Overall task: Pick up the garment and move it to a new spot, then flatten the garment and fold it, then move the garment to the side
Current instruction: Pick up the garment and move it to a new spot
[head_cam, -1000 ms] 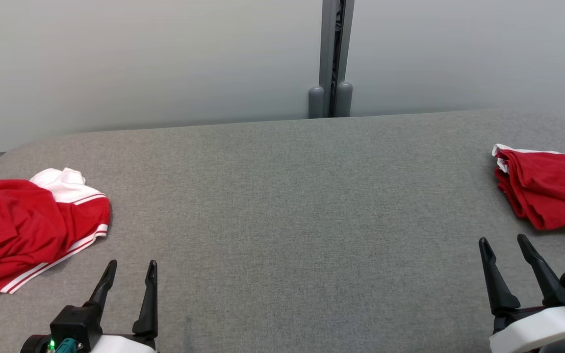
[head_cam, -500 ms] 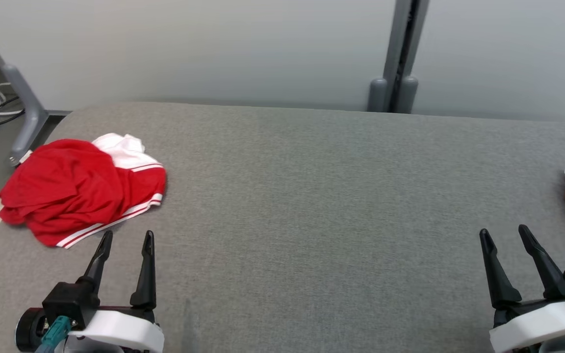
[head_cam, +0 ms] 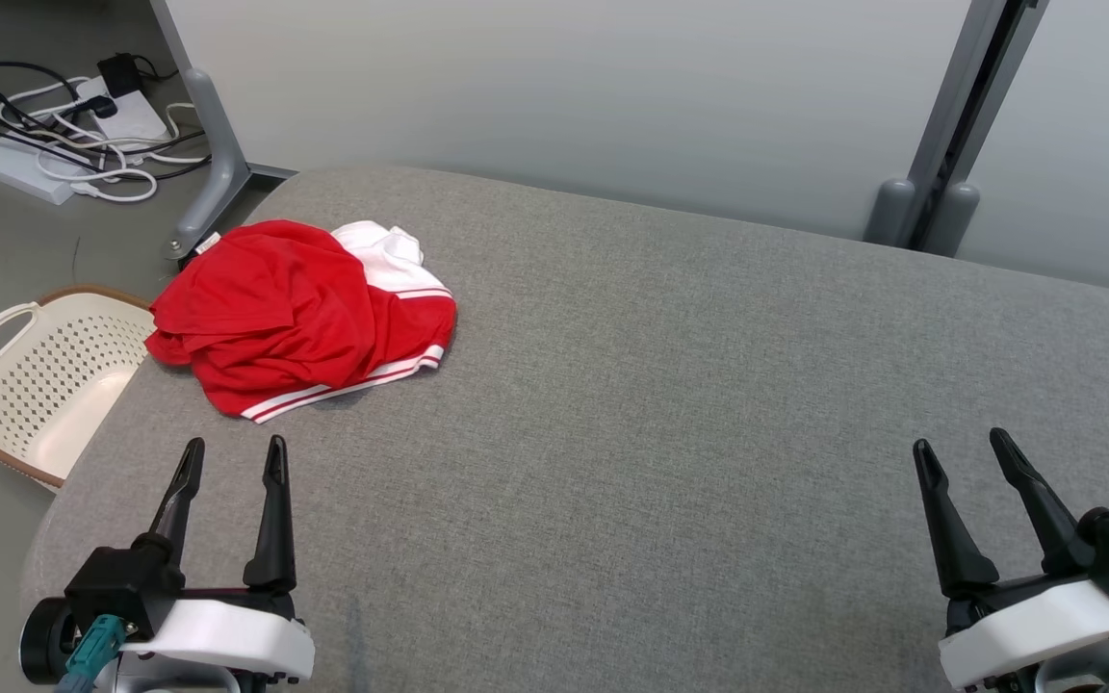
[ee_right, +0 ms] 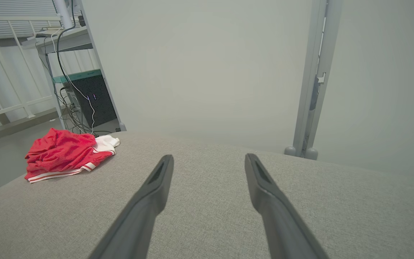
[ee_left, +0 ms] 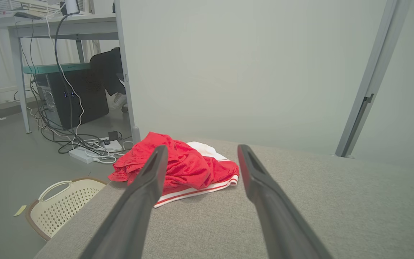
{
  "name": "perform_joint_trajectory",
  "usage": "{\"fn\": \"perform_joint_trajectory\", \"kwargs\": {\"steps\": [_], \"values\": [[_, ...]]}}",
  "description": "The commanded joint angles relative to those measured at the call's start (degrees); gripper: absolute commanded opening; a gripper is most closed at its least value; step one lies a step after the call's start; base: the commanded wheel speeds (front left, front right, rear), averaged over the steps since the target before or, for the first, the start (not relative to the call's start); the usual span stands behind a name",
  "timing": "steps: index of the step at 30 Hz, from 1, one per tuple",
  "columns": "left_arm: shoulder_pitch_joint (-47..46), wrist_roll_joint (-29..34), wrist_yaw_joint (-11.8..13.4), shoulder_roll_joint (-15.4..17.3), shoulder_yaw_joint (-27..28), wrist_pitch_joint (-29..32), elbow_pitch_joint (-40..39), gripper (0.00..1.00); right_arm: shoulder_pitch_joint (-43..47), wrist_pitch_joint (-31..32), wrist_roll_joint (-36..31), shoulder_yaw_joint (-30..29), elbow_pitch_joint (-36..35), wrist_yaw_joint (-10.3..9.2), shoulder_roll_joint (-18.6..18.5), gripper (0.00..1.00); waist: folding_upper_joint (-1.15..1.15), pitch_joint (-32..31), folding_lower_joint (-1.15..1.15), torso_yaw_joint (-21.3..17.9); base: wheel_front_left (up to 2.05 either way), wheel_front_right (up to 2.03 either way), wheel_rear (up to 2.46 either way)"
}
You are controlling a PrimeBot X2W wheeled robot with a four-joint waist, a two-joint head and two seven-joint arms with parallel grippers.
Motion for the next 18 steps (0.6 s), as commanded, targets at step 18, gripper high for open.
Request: {"fn": "perform_joint_trajectory", "kwargs": {"steps": [18], "values": [[-4.3, 0.1, -0.4, 0.5, 0.8, -0.7, 1.4, 1.00, -1.3, 2.0, -1.9, 0.2, -2.2, -0.01, -1.3, 1.00, -0.01, 2.4, 0.00, -0.3, 0.00, 0.00, 0.00]]}}
